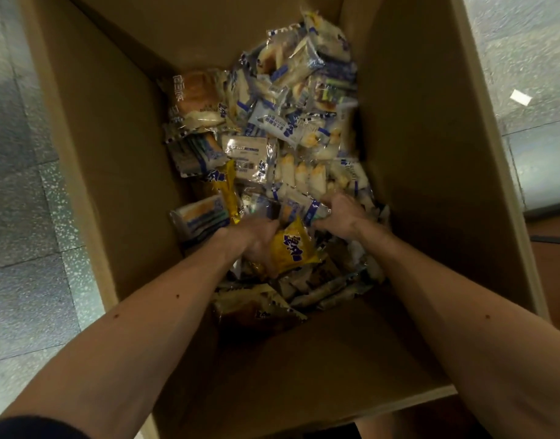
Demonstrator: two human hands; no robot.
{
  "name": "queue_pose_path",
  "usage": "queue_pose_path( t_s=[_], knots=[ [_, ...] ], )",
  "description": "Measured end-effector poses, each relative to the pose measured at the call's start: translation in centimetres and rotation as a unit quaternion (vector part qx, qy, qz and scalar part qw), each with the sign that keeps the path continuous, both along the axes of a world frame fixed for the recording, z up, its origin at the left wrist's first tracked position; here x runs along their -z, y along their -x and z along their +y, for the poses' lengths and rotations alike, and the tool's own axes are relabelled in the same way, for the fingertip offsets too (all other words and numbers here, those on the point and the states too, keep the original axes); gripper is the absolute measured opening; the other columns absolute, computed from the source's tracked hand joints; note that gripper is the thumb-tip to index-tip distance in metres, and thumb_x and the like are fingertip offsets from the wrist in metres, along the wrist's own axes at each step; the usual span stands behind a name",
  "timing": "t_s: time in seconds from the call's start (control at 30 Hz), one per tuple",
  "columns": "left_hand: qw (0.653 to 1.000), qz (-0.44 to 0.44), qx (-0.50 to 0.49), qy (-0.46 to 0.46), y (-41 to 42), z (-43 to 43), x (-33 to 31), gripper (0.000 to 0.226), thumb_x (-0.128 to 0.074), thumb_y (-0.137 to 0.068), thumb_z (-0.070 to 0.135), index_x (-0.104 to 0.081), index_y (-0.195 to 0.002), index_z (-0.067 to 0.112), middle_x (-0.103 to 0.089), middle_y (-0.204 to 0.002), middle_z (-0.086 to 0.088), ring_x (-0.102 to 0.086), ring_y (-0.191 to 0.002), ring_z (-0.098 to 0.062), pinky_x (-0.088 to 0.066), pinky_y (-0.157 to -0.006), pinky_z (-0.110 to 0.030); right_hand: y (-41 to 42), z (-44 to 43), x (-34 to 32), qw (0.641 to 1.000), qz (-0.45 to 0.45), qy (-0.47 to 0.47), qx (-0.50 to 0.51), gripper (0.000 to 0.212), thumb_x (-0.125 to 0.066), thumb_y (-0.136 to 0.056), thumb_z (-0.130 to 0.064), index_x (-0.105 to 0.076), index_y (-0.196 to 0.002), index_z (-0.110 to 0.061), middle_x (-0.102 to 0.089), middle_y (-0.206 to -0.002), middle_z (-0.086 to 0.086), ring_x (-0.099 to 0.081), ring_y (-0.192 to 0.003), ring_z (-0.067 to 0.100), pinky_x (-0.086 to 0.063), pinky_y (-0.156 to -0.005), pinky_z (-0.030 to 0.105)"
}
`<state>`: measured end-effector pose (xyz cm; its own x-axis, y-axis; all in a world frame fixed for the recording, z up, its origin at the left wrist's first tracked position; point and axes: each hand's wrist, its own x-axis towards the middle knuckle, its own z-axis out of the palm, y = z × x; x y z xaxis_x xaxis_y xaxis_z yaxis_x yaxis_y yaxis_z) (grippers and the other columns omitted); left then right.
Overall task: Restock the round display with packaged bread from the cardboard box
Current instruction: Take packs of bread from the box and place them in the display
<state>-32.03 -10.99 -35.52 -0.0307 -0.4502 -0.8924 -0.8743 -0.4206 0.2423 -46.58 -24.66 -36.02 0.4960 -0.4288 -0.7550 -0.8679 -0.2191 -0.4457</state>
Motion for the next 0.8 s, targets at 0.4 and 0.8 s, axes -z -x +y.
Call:
queue_pose_path(
  t_s=[0.4,0.8],
  knots=[
    [0.981,0.039,-0.153,0.115,-0.8,-0.2,-7.0,0.053,-0.082,-0.078,0.027,-0.057,-0.124,0.02,-0.063,-0.111,0.0,-0.06,-0.101,-0.019,-0.05,-0.089,-0.033,2.4,-2.1,-7.7,0.993,-0.038,0.021,0.108,0.054,-0.076,-0.086,-0.024,-0.052,-0.135,-0.019,-0.059,-0.129,0.0,-0.061,-0.109,0.022,-0.051,-0.083,0.035],
    [0.957,0.061,-0.169,0.229,-6.9,0.2,-24.3,0.077,-0.089,-0.064,0.049,-0.051,-0.125,0.021,-0.059,-0.121,0.0,-0.058,-0.111,-0.023,-0.049,-0.098,-0.039,5.8,4.0,-27.8,0.965,-0.045,0.215,0.143,0.025,-0.073,-0.085,-0.023,-0.064,-0.108,-0.02,-0.069,-0.103,0.007,-0.065,-0.097,0.028,-0.052,-0.085,0.036]
  ],
)
